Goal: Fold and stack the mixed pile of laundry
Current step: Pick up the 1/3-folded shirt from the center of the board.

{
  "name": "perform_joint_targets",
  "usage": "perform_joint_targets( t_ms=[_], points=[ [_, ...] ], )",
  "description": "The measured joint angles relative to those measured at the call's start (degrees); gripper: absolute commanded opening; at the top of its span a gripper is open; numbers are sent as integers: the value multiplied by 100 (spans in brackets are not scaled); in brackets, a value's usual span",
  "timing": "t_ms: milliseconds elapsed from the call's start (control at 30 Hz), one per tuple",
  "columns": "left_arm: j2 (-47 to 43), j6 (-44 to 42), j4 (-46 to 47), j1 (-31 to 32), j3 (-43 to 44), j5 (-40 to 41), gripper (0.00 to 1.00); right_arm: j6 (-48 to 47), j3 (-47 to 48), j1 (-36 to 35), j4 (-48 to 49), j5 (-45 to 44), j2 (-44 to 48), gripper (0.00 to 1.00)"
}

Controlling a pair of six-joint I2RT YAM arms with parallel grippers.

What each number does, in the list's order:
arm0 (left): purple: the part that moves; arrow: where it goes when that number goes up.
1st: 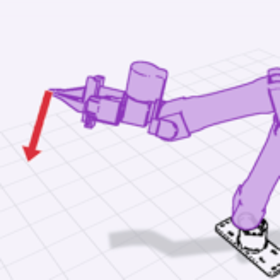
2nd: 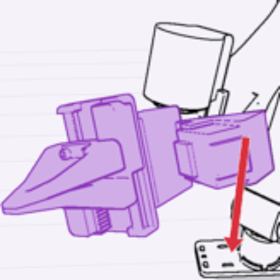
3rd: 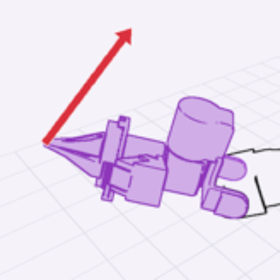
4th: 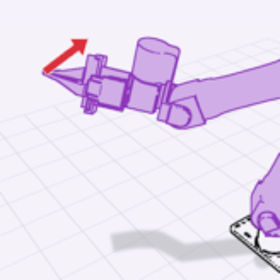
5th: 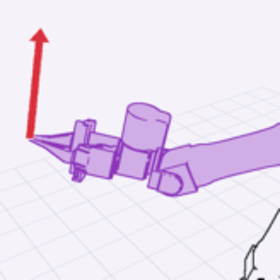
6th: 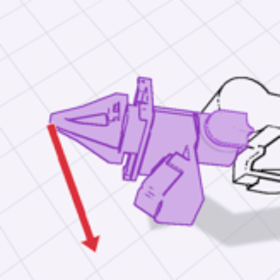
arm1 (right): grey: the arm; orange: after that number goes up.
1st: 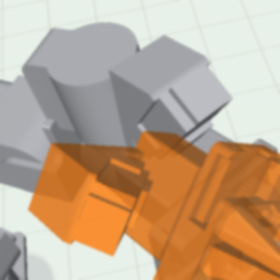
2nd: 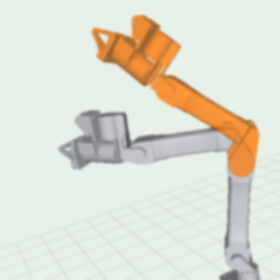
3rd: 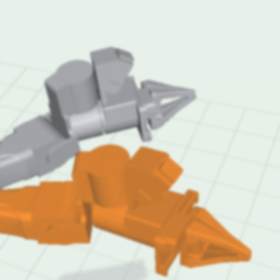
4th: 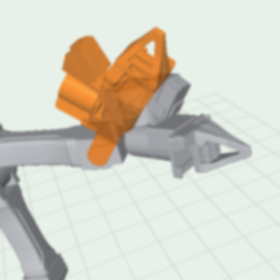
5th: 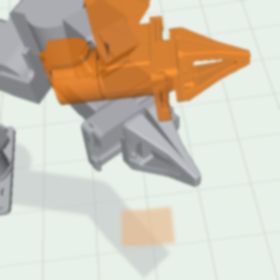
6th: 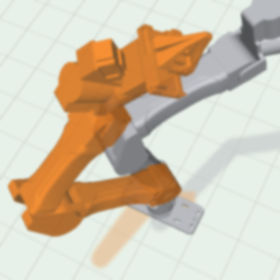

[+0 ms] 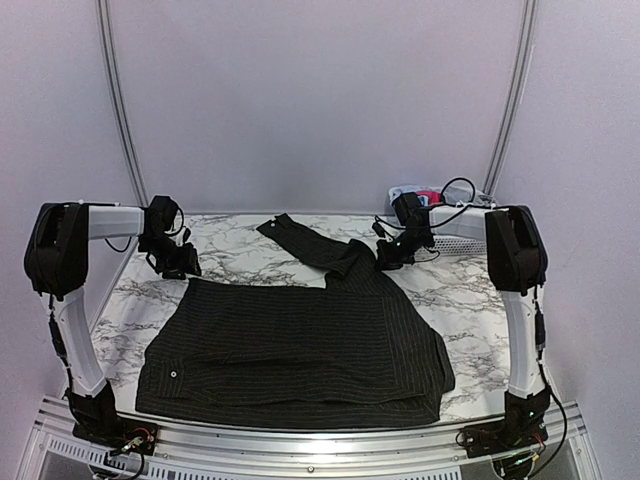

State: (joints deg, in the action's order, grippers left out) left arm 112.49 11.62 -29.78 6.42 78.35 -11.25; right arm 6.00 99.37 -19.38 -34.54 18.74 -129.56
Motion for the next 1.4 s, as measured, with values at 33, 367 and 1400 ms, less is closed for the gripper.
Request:
perform_joint_targets(
  t_ms=[33,367,1400],
  points=[
    [13,-39,2,0,-4,-28,49,-2,116,0,-20,-15,-70,0],
    [22,-291,170,0,-74,-179,30,-7,992,7,-278,-197,-466,0],
    [-57,-415,339,-118,70,-273,0,216,514,214,-356,424,409,0]
  ],
)
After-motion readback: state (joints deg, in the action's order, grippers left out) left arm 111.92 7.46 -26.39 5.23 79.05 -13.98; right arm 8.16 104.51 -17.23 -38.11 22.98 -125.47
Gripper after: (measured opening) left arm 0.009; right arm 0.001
